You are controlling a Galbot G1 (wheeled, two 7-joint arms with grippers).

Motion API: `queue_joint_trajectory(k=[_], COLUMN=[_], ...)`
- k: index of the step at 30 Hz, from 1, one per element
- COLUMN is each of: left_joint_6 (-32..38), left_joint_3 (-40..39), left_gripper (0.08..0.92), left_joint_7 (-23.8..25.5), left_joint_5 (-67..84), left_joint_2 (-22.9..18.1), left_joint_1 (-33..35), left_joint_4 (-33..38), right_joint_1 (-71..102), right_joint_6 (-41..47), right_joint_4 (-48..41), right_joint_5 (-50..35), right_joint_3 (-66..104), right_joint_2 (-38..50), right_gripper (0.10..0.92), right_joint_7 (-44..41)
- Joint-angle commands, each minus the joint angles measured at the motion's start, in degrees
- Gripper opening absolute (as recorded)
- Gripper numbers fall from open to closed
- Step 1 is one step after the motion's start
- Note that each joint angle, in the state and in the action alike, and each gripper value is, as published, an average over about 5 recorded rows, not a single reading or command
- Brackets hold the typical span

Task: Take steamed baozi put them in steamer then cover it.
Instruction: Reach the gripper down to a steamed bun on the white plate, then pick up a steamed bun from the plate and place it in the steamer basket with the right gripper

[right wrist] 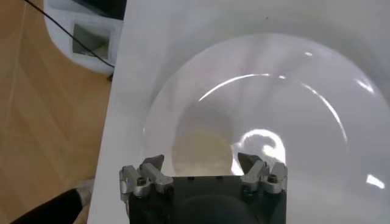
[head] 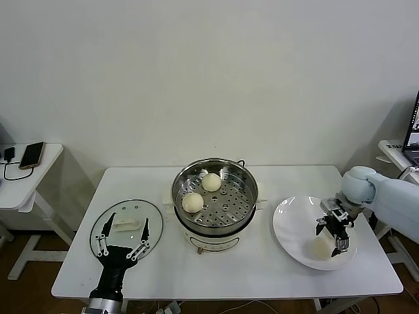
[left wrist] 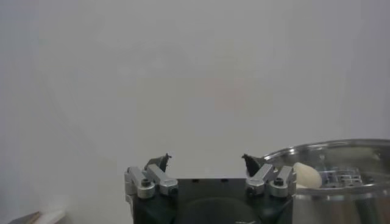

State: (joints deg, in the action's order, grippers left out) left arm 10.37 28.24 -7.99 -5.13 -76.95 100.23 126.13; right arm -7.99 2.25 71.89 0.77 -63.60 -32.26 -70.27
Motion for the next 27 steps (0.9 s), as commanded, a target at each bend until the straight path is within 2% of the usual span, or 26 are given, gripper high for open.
queue_joint_trajectory(k=[1,6,17,27], left_joint_6=[0.0,0.0,-0.1,-0.2], left_joint_3=[0.2,0.2,0.2,0.0], left_gripper=[0.823,0.823,0.823,0.823], left_joint_7=[-0.1,-0.1,-0.1,-0.1], left_joint_5=[0.0,0.0,0.3,0.4], left_joint_2=[0.0,0.0,0.1,0.6], left_joint_1=[0.0,-0.2,-0.6,-0.6], left_joint_4=[0.0,-0.1,0.0,0.4], right_joint_1=[2.9,3.5,1.2,-17.5], right_joint_6=[0.2,0.3,0.5,-4.7], right_joint_4=[-0.1,-0.1,1.3,5.8], right_joint_5=[2.3,2.7,1.8,-3.5], right_joint_3=[1.9,2.2,1.0,-1.6], right_joint_2=[0.4,0.3,0.5,-2.0], right_gripper=[0.823,0.813,0.677,0.653], right_joint_7=[2.1,3.1,5.2,-0.6])
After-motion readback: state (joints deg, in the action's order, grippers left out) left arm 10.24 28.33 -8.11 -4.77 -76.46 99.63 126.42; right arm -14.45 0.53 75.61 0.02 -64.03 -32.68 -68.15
